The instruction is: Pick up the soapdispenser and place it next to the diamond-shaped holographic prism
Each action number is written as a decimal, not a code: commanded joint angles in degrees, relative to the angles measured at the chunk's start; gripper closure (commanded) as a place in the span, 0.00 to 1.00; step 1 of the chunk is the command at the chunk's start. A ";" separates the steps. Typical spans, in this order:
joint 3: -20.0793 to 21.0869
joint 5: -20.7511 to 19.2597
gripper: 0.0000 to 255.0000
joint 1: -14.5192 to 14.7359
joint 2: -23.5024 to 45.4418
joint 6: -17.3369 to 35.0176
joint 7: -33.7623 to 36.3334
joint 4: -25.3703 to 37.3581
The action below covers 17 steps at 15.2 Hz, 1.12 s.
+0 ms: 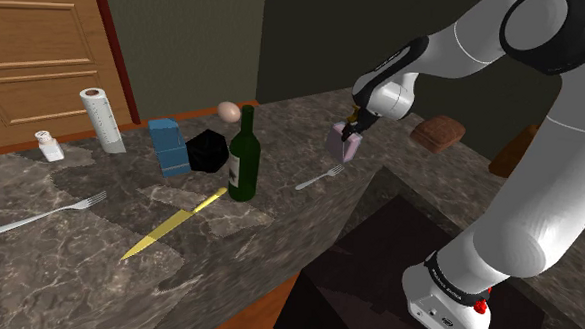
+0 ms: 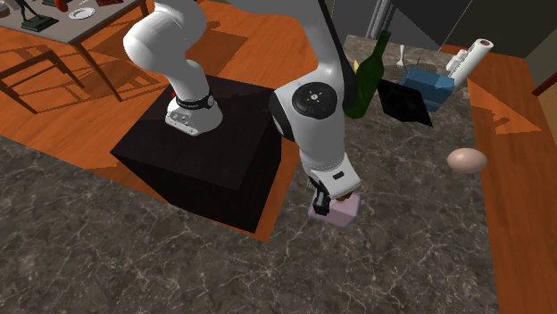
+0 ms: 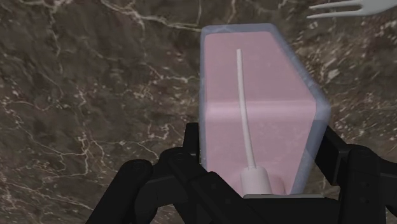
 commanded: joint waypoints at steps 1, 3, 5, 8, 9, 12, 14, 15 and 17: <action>0.01 0.00 1.00 0.01 0.02 -0.01 0.00 0.00; 0.01 0.00 1.00 0.00 0.02 -0.01 -0.01 0.01; 0.01 0.00 1.00 0.00 0.01 -0.01 0.00 0.00; -1.05 -1.83 1.00 0.75 -1.43 -1.16 1.52 -0.19; -1.55 -2.76 1.00 1.10 -2.15 -1.74 2.28 -0.25; -2.89 -5.51 1.00 2.01 -4.27 -3.53 4.52 -0.34; -3.63 -7.31 1.00 2.49 -5.65 -4.75 5.98 -0.32; -3.97 -8.19 1.00 2.70 -6.33 -5.37 6.69 -0.29; -4.54 -9.90 1.00 3.03 -7.68 -6.64 8.06 -0.17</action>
